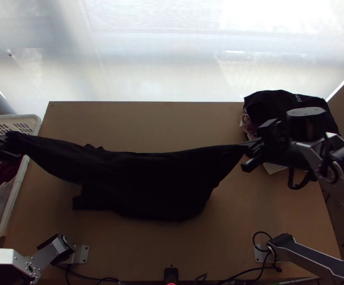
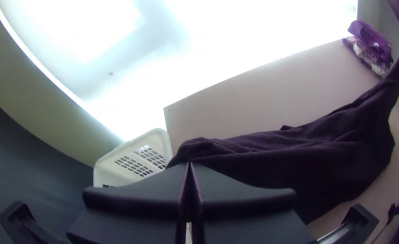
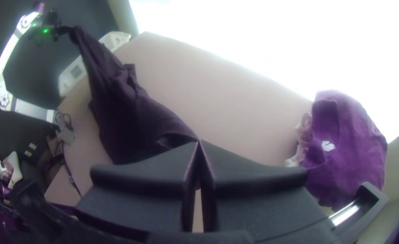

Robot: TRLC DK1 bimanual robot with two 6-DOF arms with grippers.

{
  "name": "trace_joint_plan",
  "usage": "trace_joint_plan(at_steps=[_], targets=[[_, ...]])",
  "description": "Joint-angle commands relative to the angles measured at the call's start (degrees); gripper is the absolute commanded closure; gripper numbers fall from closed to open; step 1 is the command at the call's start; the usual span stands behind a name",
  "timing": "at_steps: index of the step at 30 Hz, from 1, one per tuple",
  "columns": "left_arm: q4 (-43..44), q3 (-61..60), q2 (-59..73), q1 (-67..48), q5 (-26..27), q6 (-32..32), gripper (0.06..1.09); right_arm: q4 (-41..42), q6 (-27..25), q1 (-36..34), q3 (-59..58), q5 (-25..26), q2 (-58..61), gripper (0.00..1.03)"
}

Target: Fold the t-shirt

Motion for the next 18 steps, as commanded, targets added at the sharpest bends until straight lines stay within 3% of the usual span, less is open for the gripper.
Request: trace_joint_plan(at_steps=[1,9,18], targets=[[2.1,4.0,-4.4,8.2,6.5,-3.7,1.05,1.1,2.1,-10.3,1.1,0.1,-4.1,1.00],[3.8,1.9,-11.8,8.6,10.1,-8.6,1.05,1.3,4.0,-14.5,1.7,0.0,-7.3,1.00],[0.8,-16.1,-25.4,9.9,10.6,3.4,1.05,1.6,3.6,-15.7,-10.3,0.2,-13.8,1.00]])
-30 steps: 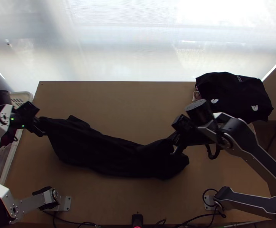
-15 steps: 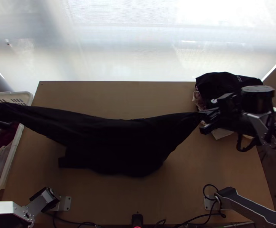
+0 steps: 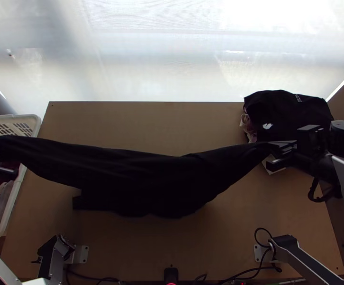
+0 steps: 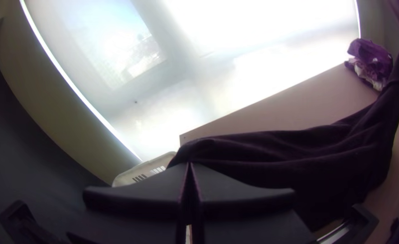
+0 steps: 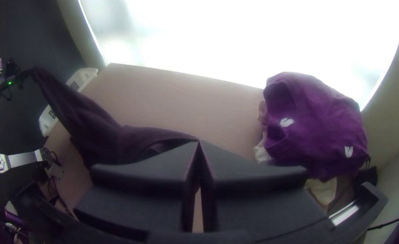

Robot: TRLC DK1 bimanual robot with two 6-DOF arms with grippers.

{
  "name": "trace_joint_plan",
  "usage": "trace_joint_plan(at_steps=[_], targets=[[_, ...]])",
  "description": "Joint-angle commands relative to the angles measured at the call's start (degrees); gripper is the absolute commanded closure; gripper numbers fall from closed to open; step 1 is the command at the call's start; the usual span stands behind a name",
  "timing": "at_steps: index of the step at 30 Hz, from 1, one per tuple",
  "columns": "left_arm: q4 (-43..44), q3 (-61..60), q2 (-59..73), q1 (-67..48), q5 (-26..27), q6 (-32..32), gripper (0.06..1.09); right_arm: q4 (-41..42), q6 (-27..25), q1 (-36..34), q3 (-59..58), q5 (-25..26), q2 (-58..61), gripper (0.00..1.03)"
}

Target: Fold the t-shirt

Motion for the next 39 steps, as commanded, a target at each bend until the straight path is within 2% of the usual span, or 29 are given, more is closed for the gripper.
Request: trace_joint_plan(at_steps=[1,4,11,14,15,17,18,20,22,23,27,31,35,39], targets=[[-1.6,-11.8,-9.6,2.2,0.8,6.7,1.05,0.6,-0.2,-3.4,-6.8,0.2,-4.2,1.00],[-5.3,-16.1,-12.7,2.3,0.8,9.7,1.05,0.0,-0.9,-3.8,-11.1,0.1,-5.9,1.00],[-17.5,-24.1,-16.4,-3.7,0.1,15.2,1.05,-2.0,-2.7,2.7,-25.7,0.1,-5.5,1.00],[-22.7,-26.9,-16.5,-6.1,-1.3,17.7,1.04,-2.1,-3.8,3.2,-30.4,0.2,-4.7,1.00],[-23.1,-28.0,-16.8,-7.1,-1.6,17.6,0.96,-2.2,-4.2,3.6,-31.8,0.2,-4.6,1.00],[-23.8,-30.1,-17.4,-8.9,-3.4,17.6,0.66,-2.2,-4.9,4.7,-34.7,0.2,-4.1,1.00],[-24.0,-31.1,-17.8,-10.0,-4.2,17.4,0.55,-2.2,-4.9,5.1,-36.0,0.2,-3.9,1.00],[-24.1,-32.7,-18.9,-11.4,-5.4,16.9,0.42,-1.6,-4.9,5.9,-38.0,0.2,-3.4,1.00],[-24.1,-33.6,-20.3,-12.4,-6.9,16.8,0.17,-1.0,-5.0,6.3,-39.0,0.2,-2.9,1.00],[-24.1,-33.6,-20.9,-12.7,-7.6,16.8,0.10,-0.8,-5.2,6.3,-39.3,0.2,-2.5,1.00],[-24.1,-27.6,-19.6,-15.0,-9.8,16.8,0.10,-0.8,-5.6,6.4,-39.1,0.2,-1.9,1.00],[-23.4,-17.2,-8.9,-17.0,-9.0,13.7,0.11,-0.2,-5.6,6.4,-39.3,0.1,-1.8,1.00],[-19.1,-16.0,6.0,-32.2,-8.9,3.8,0.13,1.4,-5.0,6.4,-38.9,0.1,-0.5,1.00],[-11.2,-15.5,18.5,-38.0,-8.9,3.4,0.13,1.4,-5.3,6.5,-37.0,0.1,0.2,1.00]])
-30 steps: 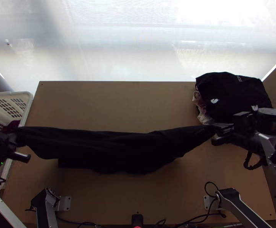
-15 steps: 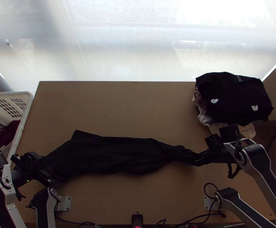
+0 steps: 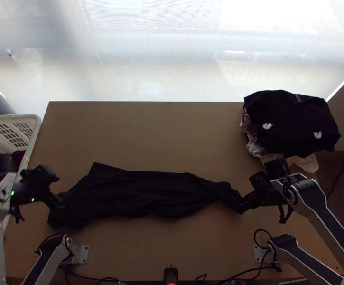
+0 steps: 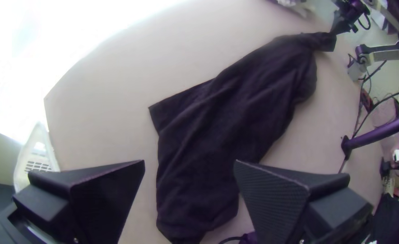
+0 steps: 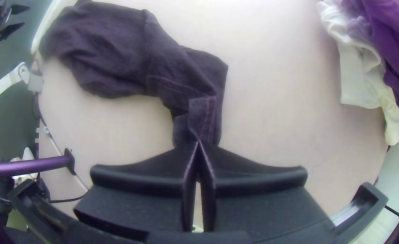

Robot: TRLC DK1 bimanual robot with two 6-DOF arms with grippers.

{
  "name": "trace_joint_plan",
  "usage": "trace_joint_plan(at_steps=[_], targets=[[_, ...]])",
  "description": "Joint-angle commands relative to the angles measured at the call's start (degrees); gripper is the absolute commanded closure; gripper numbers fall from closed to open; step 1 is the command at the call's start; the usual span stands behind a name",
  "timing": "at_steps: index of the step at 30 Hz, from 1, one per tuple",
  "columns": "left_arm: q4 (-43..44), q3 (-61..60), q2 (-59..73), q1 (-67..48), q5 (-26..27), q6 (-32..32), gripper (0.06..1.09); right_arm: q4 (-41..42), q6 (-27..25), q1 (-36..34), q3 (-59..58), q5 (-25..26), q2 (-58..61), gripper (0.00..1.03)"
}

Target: Fold the t-shirt

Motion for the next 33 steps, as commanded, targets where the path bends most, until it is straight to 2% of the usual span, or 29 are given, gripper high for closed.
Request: trace_joint_plan(at_steps=[1,6,8,15,22,33], targets=[[9.3,3.7,21.1,-13.1,-0.5,-3.8,0.13,0.6,-0.1,0.3,1.8,0.0,1.2,1.00],[9.3,7.1,32.9,-17.5,-1.7,5.2,0.13,-0.1,0.0,0.4,3.3,0.0,1.0,1.00],[12.4,7.6,34.4,-18.9,-2.3,6.2,0.13,-0.2,0.1,0.3,3.6,-0.1,0.8,1.00],[22.5,3.9,38.6,-22.9,-11.7,15.1,0.13,-0.4,-0.1,1.1,4.0,0.0,0.3,1.00],[34.2,3.7,42.9,-23.7,-17.2,19.7,0.13,-0.5,0.2,1.3,4.1,-0.1,0.0,1.00],[35.6,4.6,48.0,-25.9,-19.5,22.2,0.14,-0.4,0.2,1.3,3.5,-0.1,-0.5,1.00]])
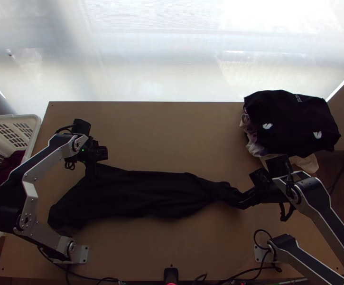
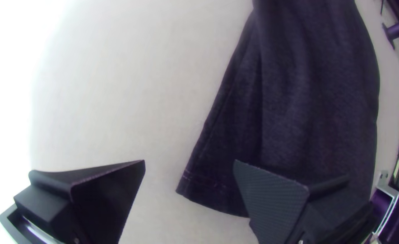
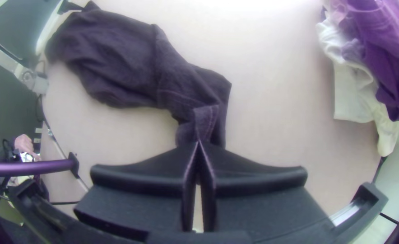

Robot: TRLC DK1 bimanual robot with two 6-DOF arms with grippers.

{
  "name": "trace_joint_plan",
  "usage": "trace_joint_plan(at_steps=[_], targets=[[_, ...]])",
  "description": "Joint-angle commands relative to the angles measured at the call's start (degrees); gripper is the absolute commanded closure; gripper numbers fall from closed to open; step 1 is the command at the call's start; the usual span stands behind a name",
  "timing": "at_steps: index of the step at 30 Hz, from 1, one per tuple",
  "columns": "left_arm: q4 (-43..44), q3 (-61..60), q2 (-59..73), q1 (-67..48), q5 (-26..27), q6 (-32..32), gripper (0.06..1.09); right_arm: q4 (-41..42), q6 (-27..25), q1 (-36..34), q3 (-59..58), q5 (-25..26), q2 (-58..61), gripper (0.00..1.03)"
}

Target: Fold the t-shirt

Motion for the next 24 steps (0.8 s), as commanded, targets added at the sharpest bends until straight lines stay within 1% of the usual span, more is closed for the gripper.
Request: trace_joint_plan(at_steps=[1,4,6,7,10,12,15,17,21,23,24], targets=[[1.8,0.5,3.5,-1.3,-2.0,2.0,0.14,0.1,0.0,0.1,-0.2,0.0,-0.2,1.00],[1.8,0.6,4.2,-1.6,-2.5,2.3,0.17,0.1,0.0,0.1,-0.2,0.0,-0.2,1.00],[1.8,0.7,4.4,-1.6,-2.8,2.3,0.17,0.3,0.0,0.1,-0.1,0.0,-0.1,1.00],[1.8,0.7,4.7,-1.6,-3.1,2.3,0.20,0.4,0.1,0.1,-0.1,0.0,-0.1,1.00],[1.4,0.6,5.0,-1.6,-3.7,2.3,0.35,0.5,0.1,0.1,-0.2,0.0,0.0,1.00],[1.3,0.5,5.0,-1.6,-3.7,1.5,0.48,0.6,0.1,0.1,-0.3,0.0,0.1,1.00],[1.1,0.2,5.0,-1.7,-4.2,-0.1,0.49,0.8,0.1,0.1,-0.3,0.0,0.4,1.00],[0.3,0.1,5.1,-1.7,-5.0,-1.1,0.52,0.9,0.1,0.1,-0.3,0.0,0.4,1.00],[-0.9,0.1,6.2,-1.6,-5.0,-2.8,0.70,0.9,0.1,0.2,-0.3,0.0,0.6,1.00],[-1.5,0.4,6.6,-1.6,-5.1,-3.8,0.81,0.9,0.1,0.3,-0.4,0.0,0.8,1.00],[-2.1,0.4,6.7,-1.7,-5.1,-3.6,0.83,0.9,0.1,0.4,-0.3,0.0,0.9,1.00]])
